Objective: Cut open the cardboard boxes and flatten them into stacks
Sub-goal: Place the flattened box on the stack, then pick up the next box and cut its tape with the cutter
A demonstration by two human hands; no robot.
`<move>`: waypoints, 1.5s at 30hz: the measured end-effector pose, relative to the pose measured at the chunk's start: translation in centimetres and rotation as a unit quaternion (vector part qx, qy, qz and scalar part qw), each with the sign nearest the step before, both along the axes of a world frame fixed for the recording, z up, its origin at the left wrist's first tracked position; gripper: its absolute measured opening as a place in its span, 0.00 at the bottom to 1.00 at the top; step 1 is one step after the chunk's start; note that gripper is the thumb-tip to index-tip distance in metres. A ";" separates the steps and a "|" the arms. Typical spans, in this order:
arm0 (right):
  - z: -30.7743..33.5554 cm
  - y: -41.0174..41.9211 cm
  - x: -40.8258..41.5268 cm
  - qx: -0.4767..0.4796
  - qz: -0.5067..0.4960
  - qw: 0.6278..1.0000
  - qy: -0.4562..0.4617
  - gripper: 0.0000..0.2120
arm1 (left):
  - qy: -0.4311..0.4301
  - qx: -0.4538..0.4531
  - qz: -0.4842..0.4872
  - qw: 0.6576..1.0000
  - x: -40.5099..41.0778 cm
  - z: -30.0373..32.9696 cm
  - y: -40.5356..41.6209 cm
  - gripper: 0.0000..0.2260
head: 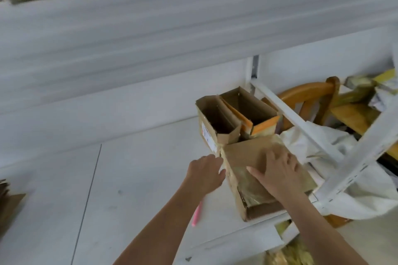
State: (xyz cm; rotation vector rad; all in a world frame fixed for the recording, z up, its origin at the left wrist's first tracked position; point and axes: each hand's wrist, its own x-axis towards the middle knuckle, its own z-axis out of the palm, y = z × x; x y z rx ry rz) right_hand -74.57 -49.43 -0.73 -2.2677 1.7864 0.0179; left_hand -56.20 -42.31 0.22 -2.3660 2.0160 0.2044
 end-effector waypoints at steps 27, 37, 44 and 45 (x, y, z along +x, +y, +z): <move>4.3 7.6 12.0 0.020 0.161 0.878 -0.450 0.19 | 0.389 -0.357 0.470 0.707 9.8 6.9 13.3 0.21; -3.7 7.9 13.3 0.136 0.197 0.913 -0.330 0.18 | 0.453 -0.287 0.559 0.632 11.6 0.2 19.6 0.19; -9.8 6.3 10.9 0.012 0.285 0.958 0.015 0.17 | 0.481 -0.290 0.516 0.647 11.5 1.2 19.7 0.14; -10.0 6.5 10.7 -0.032 0.308 0.951 0.018 0.12 | 0.485 -0.296 0.513 0.644 11.5 1.3 19.6 0.14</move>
